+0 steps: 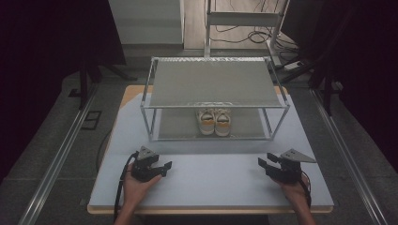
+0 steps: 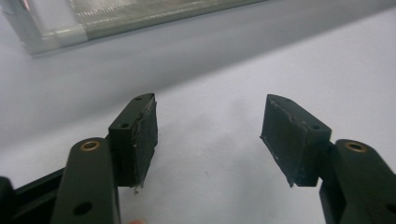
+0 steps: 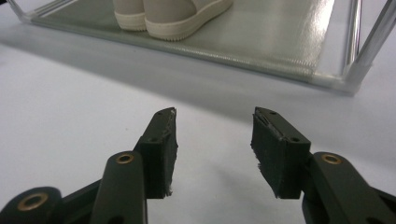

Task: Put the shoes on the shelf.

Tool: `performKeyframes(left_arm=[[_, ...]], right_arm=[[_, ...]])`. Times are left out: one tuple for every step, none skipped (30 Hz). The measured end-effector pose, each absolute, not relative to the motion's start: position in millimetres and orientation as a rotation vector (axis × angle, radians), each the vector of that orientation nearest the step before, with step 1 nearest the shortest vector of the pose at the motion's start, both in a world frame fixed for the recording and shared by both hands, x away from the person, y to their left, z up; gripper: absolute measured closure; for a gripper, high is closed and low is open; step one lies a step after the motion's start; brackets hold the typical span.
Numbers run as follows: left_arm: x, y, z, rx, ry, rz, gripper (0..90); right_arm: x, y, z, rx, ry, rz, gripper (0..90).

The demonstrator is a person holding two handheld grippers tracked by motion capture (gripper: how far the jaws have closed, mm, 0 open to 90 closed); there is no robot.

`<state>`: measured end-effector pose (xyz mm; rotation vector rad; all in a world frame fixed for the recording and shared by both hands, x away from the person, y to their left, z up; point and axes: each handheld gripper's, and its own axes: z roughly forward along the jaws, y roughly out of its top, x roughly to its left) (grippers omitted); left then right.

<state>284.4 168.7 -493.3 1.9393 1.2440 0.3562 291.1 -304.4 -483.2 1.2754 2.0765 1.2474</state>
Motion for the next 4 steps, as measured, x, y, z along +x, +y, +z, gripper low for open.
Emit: performKeyframes(left_arm=[[284.6, 169.0, -493.6, 1.942, 1.244, 0.359, 34.9], [284.8, 169.2, -494.0, 1.945, 1.244, 0.364, 34.1], [284.8, 169.2, -494.0, 1.945, 1.244, 0.364, 33.0], [284.8, 169.2, -494.4, 1.948, 1.245, 0.375, 33.0]], right_arm=[[291.3, -304.2, -484.6, 1.279, 2.082, 1.243, 49.4], [291.6, -303.7, -486.1, 1.28, 2.084, 1.24, 49.0], [291.6, -303.7, -486.1, 1.28, 2.084, 1.24, 49.0], [292.0, -303.3, -487.0, 1.279, 2.093, 1.234, 48.6]])
